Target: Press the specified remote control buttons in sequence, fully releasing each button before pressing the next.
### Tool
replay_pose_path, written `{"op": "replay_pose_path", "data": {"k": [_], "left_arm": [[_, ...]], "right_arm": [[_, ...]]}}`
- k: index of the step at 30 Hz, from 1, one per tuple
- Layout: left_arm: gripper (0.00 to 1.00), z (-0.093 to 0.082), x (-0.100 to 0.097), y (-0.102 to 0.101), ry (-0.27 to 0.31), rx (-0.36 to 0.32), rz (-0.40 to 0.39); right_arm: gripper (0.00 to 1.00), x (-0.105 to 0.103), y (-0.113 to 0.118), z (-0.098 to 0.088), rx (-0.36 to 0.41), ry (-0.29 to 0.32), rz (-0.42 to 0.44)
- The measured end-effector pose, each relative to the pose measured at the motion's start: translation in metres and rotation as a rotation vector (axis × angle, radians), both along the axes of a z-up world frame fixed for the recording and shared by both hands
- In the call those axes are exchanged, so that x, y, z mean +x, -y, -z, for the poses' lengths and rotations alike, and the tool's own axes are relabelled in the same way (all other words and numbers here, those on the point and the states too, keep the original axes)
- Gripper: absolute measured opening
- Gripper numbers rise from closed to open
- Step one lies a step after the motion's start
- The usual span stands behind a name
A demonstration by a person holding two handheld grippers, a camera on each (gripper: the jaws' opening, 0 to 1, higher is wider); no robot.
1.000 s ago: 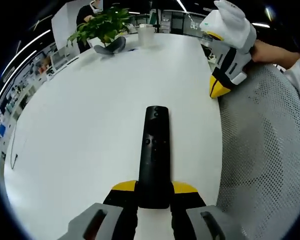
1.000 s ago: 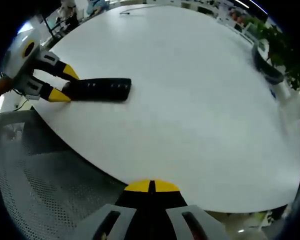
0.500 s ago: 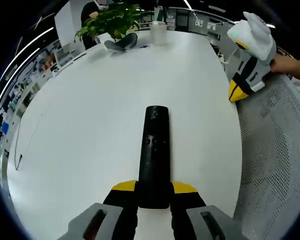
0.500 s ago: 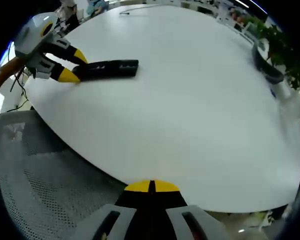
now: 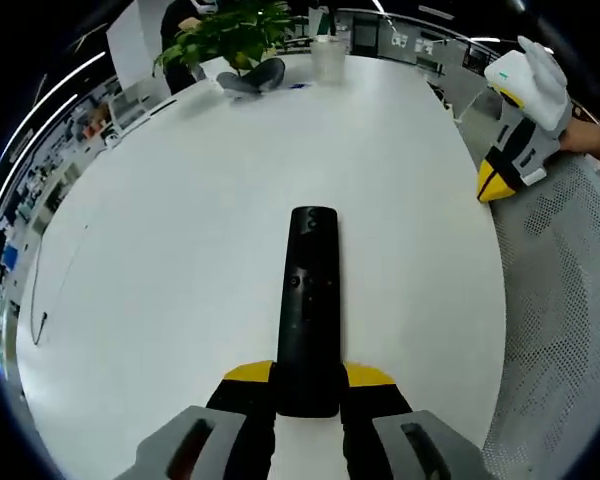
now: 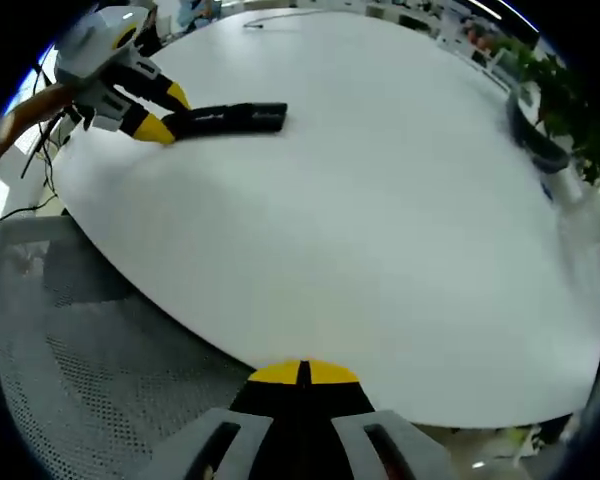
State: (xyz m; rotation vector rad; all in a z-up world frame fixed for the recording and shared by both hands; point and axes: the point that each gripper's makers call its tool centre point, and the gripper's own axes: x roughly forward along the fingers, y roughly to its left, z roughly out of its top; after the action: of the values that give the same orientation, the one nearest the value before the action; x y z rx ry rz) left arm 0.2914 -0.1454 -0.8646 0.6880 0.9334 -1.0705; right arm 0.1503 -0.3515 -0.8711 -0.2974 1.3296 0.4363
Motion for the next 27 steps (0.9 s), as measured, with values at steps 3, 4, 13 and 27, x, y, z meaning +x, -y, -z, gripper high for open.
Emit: {"op": "replay_pose_path", "data": {"k": [3, 4, 13, 27], "left_arm": [[0.23, -0.001, 0.006, -0.001, 0.008, 0.015, 0.014], [0.23, -0.001, 0.009, -0.002, 0.01, 0.017, 0.016], [0.23, -0.003, 0.031, -0.009, 0.013, 0.026, 0.009], [0.23, -0.002, 0.061, -0.017, 0.032, 0.055, 0.019]], "right_arm": [[0.0, 0.0, 0.0, 0.0, 0.001, 0.0, 0.001], [0.0, 0.0, 0.0, 0.0, 0.002, 0.0, 0.003], [0.0, 0.0, 0.0, 0.0, -0.004, 0.001, 0.0], [0.0, 0.0, 0.0, 0.0, -0.003, 0.0, 0.009]]}}
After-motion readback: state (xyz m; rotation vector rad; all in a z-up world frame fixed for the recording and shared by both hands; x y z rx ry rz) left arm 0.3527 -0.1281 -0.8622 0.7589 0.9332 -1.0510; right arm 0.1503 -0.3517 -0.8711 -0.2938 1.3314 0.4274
